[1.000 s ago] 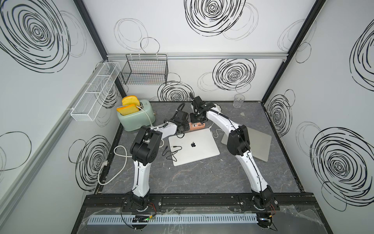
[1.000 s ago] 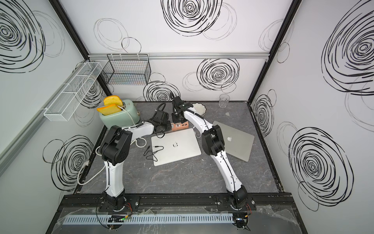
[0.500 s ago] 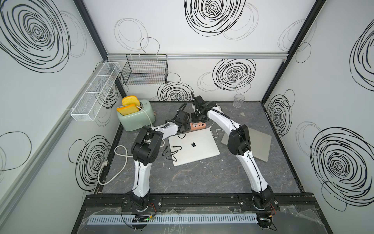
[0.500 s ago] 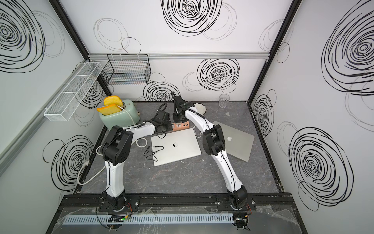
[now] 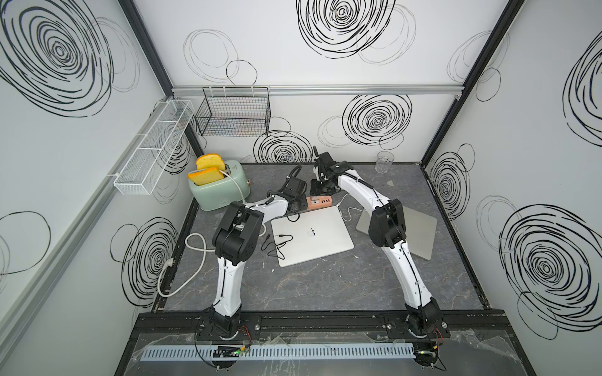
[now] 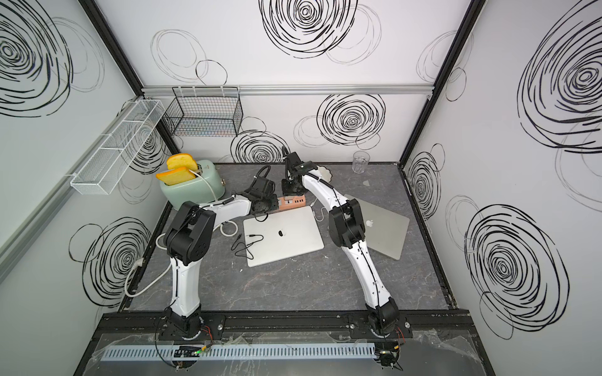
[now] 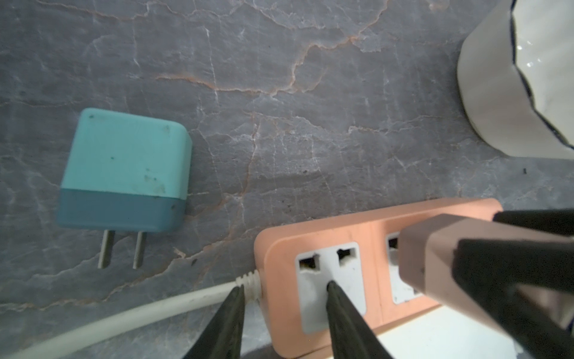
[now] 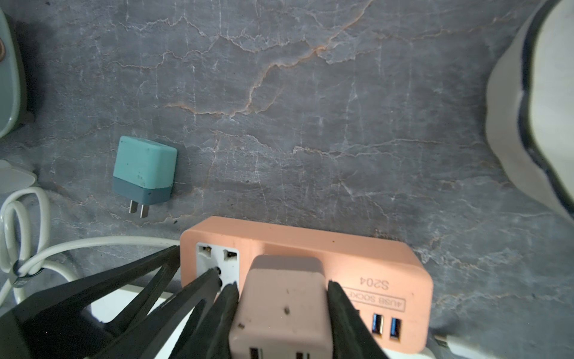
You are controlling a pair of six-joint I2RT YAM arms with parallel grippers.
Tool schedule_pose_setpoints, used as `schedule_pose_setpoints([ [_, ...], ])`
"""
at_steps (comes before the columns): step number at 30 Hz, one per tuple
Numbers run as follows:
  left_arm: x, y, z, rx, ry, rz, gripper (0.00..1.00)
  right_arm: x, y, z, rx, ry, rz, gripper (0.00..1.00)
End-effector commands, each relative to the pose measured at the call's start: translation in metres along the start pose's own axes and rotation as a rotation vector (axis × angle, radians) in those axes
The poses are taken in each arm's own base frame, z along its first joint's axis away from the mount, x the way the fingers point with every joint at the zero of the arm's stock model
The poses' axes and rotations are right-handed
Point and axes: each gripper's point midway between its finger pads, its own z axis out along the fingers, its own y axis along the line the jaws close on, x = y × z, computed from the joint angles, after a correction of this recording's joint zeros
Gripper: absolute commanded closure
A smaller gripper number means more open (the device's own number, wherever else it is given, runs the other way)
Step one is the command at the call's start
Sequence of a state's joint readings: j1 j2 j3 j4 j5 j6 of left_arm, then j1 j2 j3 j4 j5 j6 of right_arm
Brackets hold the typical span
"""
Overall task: Unplug the laptop charger
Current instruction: Remove the plug from the socket.
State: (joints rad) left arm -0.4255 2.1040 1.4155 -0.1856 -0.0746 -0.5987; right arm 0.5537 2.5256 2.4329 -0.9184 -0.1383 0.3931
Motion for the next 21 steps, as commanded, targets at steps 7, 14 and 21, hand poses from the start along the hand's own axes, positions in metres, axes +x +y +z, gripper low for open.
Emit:
schedule_pose_setpoints([
  [7,0.091,0.066,0.031,-0.23,0.272,0.055,0.53,0.005,0.037,-0.057,-0.041,-0.016,-0.129,0.82],
  [14,0.092,0.065,0.03,-0.214,0.28,0.045,0.54,0.001,0.037,-0.063,-0.095,-0.011,-0.073,0.82],
  [21,0.089,0.052,0.022,-0.102,0.265,0.01,0.47,-0.005,-0.015,-0.102,-0.079,-0.038,-0.017,0.82],
])
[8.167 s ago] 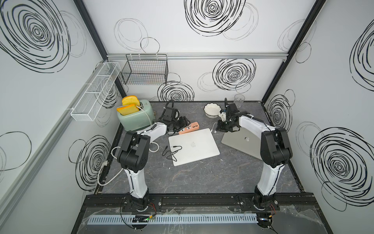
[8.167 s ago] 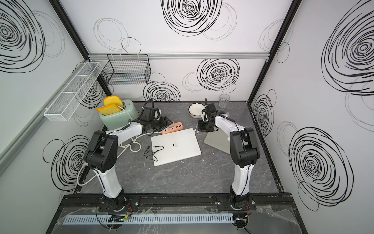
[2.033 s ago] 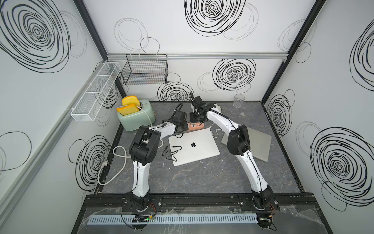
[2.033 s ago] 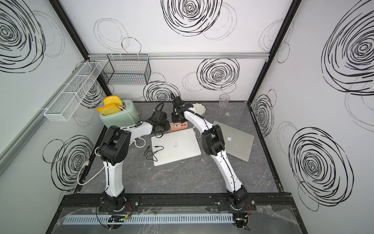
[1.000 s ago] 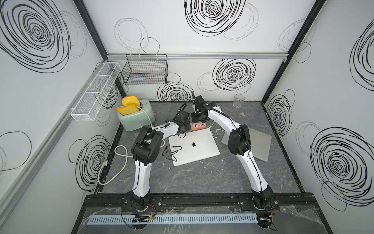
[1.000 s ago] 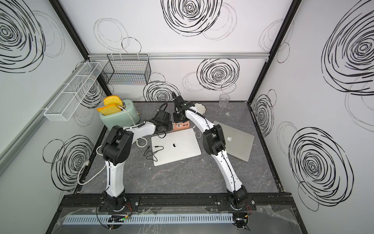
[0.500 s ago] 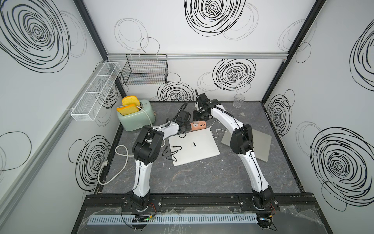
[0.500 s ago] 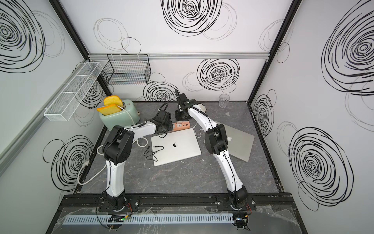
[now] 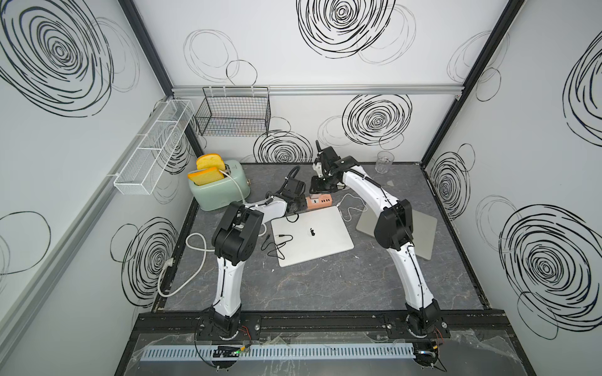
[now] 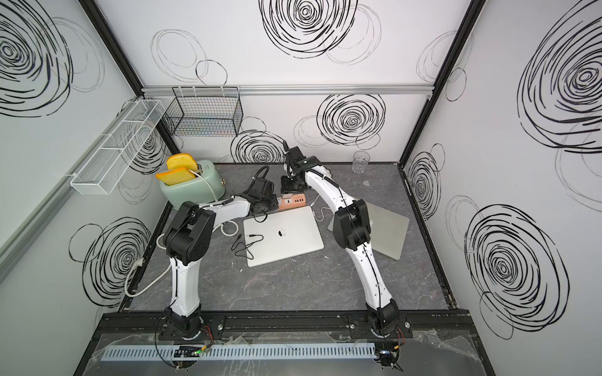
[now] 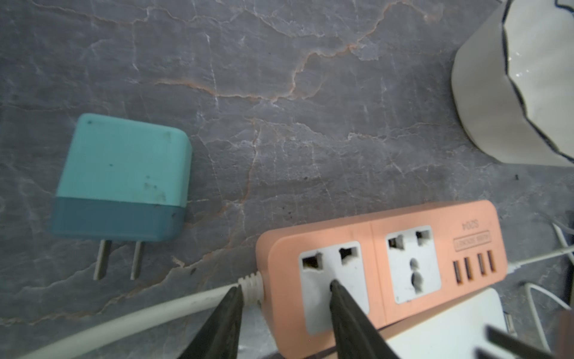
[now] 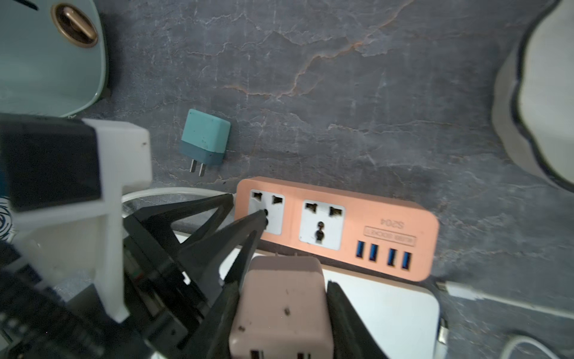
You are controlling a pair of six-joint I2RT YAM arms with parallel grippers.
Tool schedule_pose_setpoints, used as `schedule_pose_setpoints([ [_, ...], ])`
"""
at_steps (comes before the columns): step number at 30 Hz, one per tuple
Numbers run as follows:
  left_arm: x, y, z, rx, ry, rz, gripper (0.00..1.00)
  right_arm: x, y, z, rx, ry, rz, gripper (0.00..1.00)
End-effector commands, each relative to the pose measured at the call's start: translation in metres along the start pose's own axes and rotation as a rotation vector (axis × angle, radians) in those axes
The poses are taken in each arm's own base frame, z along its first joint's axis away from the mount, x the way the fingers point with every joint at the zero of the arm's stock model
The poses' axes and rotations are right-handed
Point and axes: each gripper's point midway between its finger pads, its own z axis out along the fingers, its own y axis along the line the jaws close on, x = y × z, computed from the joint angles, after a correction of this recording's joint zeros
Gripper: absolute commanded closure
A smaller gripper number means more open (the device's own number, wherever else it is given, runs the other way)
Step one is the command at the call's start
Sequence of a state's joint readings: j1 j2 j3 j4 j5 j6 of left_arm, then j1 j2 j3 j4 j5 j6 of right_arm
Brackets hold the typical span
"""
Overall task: Unplug the laptop charger
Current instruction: Remove the plug from the socket, then place the plug at the center of the board.
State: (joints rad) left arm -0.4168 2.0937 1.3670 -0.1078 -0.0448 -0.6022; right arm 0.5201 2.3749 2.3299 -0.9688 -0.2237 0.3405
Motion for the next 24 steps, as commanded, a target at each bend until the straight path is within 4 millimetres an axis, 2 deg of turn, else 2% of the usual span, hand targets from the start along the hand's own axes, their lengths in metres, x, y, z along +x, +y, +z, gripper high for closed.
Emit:
schedule_pose_setpoints([
  [1,0.086,0.051,0.015,-0.13,0.278,0.018,0.46,-0.002,-0.027,-0.05,-0.003,-0.044,0.017,0.82],
  [5,0.075,0.035,0.01,-0.077,0.263,0.022,0.41,0.032,-0.079,-0.051,0.013,-0.01,0.109,0.82],
  [10,0.056,0.018,0.002,-0.041,0.232,0.038,0.37,0.064,-0.121,-0.055,0.035,0.003,0.168,0.81],
  [14,0.045,0.004,-0.004,-0.012,0.214,0.051,0.3,0.082,-0.13,-0.041,0.027,0.046,0.172,0.8],
  [18,0.035,-0.009,-0.016,0.017,0.187,0.068,0.23,0.083,-0.13,-0.029,0.016,0.058,0.165,0.78],
  [21,0.025,-0.017,-0.029,0.049,0.155,0.074,0.18,0.084,-0.136,-0.02,0.024,0.07,0.164,0.76],
  [24,0.011,-0.03,-0.051,0.12,0.095,0.074,0.14,0.087,-0.14,-0.012,0.022,0.089,0.167,0.73],
])
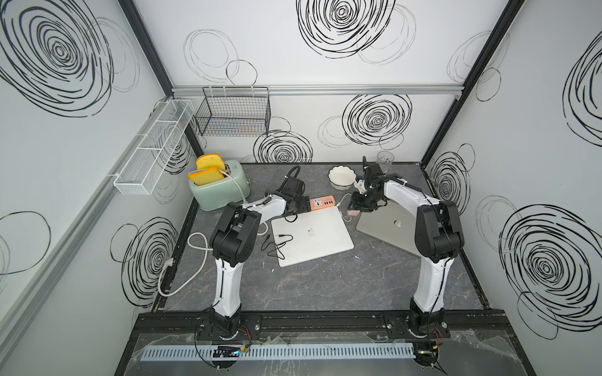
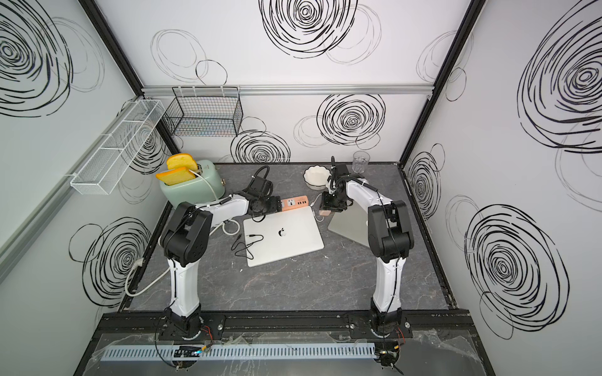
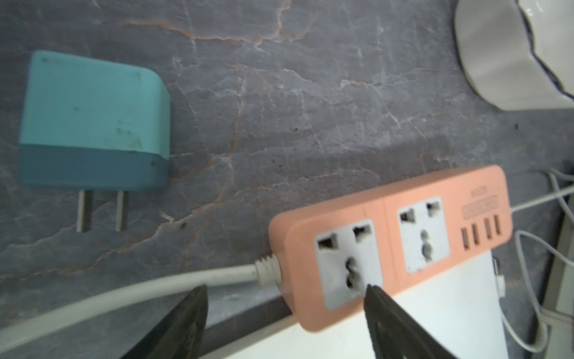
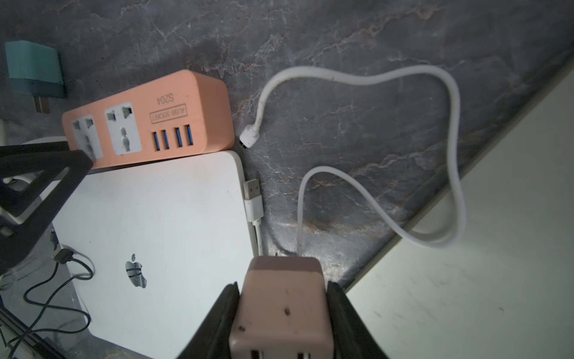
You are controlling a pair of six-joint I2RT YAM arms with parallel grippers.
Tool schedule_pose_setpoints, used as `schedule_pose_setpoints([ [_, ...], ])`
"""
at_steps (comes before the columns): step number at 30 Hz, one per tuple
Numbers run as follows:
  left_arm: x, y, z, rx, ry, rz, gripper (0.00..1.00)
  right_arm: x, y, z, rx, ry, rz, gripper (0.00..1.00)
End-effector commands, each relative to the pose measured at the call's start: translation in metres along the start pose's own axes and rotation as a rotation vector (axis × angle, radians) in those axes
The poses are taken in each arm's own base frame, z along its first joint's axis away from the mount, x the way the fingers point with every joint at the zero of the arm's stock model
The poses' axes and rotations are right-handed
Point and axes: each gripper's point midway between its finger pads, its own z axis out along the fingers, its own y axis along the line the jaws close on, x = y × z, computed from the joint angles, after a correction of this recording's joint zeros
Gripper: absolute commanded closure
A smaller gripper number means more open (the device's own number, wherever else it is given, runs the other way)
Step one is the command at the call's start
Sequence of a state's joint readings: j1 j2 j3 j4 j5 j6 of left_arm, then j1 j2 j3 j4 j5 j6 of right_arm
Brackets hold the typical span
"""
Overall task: Unplug the laptop charger
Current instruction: Place the plug at the center of the board.
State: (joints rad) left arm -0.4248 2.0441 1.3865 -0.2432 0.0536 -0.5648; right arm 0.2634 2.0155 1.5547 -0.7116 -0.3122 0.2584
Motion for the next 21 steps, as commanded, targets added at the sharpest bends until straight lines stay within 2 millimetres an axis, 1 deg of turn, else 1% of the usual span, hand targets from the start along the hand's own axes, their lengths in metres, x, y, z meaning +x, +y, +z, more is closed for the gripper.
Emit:
schedule_pose_setpoints([
  [1,-0.006,-0.023,-0.037,0.088,-0.037,0.04,0.13,-0.002,-0.002,0.013,-0.015,0.013,-0.021,0.73],
  [3,-0.013,-0.034,-0.055,0.139,-0.073,0.057,0.1,0.001,-0.002,0.016,-0.021,0.018,-0.019,0.7],
  [4,-0.015,-0.038,-0.063,0.159,-0.086,0.066,0.06,0.002,-0.002,0.017,-0.022,0.017,-0.02,0.69],
  [6,-0.018,-0.045,-0.082,0.202,-0.116,0.092,0.04,0.002,-0.002,0.017,-0.027,0.01,-0.021,0.66],
  [8,-0.02,-0.045,-0.099,0.225,-0.139,0.106,0.02,0.002,-0.002,0.016,-0.025,0.003,-0.029,0.61],
  [9,-0.02,-0.043,-0.107,0.232,-0.15,0.11,0.03,0.001,-0.002,0.016,-0.014,0.001,-0.038,0.57],
  [11,-0.022,-0.039,-0.123,0.242,-0.178,0.11,0.03,0.0,-0.004,0.013,0.01,-0.001,-0.057,0.47],
  [13,-0.022,-0.034,-0.139,0.246,-0.206,0.109,0.03,-0.001,-0.005,0.011,0.022,-0.01,-0.068,0.4],
  [15,-0.021,-0.025,-0.153,0.218,-0.242,0.104,0.03,-0.002,-0.004,0.009,0.02,-0.018,-0.073,0.36],
  [18,-0.022,-0.006,-0.171,0.137,-0.316,0.099,0.03,-0.004,0.001,0.008,0.008,-0.03,-0.084,0.33],
  [20,-0.02,-0.002,-0.183,0.091,-0.365,0.129,0.03,-0.008,0.004,0.005,0.006,-0.045,-0.098,0.3],
  [21,-0.018,-0.002,-0.188,0.052,-0.38,0.186,0.03,-0.011,0.008,0.003,0.002,-0.059,-0.11,0.28],
])
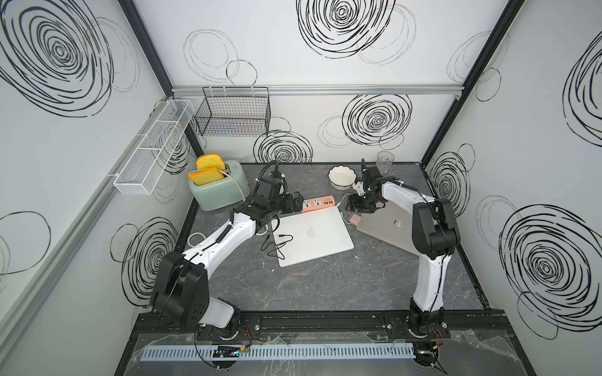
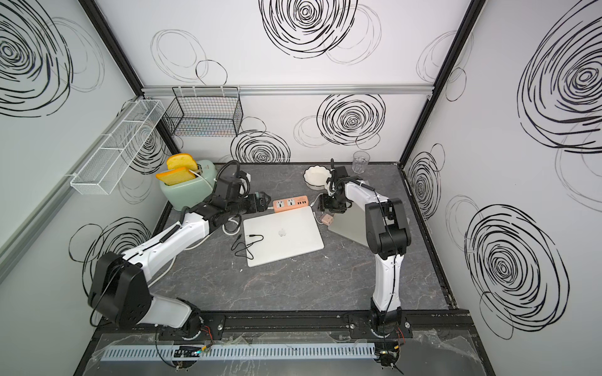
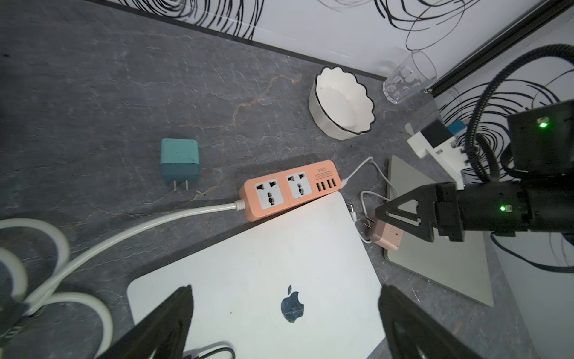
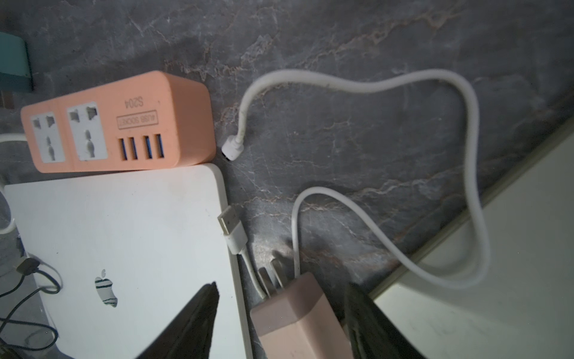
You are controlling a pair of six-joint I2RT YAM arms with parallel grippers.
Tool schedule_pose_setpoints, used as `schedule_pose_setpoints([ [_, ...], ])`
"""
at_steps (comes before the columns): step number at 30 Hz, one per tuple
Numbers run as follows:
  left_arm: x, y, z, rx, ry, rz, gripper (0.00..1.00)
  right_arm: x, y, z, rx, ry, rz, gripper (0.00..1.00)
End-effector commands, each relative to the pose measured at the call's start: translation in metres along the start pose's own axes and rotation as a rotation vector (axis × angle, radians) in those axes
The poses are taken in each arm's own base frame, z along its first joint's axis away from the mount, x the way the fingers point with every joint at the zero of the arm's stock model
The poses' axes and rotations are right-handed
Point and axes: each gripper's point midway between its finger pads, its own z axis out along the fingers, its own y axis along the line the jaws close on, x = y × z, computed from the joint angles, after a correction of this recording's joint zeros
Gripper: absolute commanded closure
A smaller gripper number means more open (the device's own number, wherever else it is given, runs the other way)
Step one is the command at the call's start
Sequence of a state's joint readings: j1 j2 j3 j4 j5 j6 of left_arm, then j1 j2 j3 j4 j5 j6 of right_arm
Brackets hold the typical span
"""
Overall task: Unplug the laptop charger
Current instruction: Place the plug at the center of the board, then reset both arms
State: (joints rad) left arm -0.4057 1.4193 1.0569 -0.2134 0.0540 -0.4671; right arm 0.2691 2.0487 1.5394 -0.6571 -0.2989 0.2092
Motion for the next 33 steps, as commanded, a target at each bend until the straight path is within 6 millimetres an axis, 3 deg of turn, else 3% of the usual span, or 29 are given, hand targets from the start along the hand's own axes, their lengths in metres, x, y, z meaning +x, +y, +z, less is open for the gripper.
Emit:
schedule_pose_setpoints([
  [1,-0.009,0.005,-0.019,-0.112,-0.086,0.134,0.03,-0.012,0.015,-0.016,-0.012,-0.066,-0.06,0.25],
  [4,-0.007,0.004,-0.037,-0.13,-0.121,0.143,0.03,-0.024,0.028,-0.037,-0.035,-0.135,-0.095,0.16],
  [6,-0.006,0.013,-0.048,-0.127,-0.152,0.081,0.03,-0.033,0.034,-0.058,-0.038,-0.216,-0.115,0.01],
  [9,-0.006,0.033,-0.058,-0.136,-0.183,0.02,0.03,-0.044,0.032,-0.095,-0.058,-0.377,-0.11,0.01],
  [12,-0.024,0.04,-0.065,-0.164,-0.246,0.012,0.03,-0.056,0.025,-0.136,-0.092,-0.613,-0.085,0.01],
  [16,-0.049,0.035,-0.072,-0.154,-0.318,0.075,0.03,-0.067,-0.02,-0.174,0.022,-0.778,0.063,0.01],
  [18,-0.047,0.032,-0.069,-0.1,-0.36,0.144,0.03,-0.072,-0.032,-0.19,-0.045,-0.831,0.124,0.01],
  [20,-0.039,0.036,-0.071,-0.073,-0.419,0.209,0.03,-0.074,-0.026,-0.204,-0.193,-0.897,0.096,0.01],
  [23,-0.025,0.05,-0.077,-0.096,-0.496,0.268,0.03,-0.066,-0.031,-0.209,-0.184,-0.938,0.004,0.01],
  [25,-0.021,0.064,-0.079,-0.141,-0.506,0.243,0.03,-0.051,-0.033,-0.193,-0.104,-0.887,-0.157,0.01],
  [28,-0.016,0.079,-0.08,-0.158,-0.537,0.198,0.03,-0.032,-0.05,-0.176,-0.059,-0.798,-0.183,0.01],
  [33,-0.012,0.107,-0.077,-0.21,-0.597,0.158,0.03,-0.009,-0.069,-0.203,-0.024,-1.088,-0.244,0.01],
])
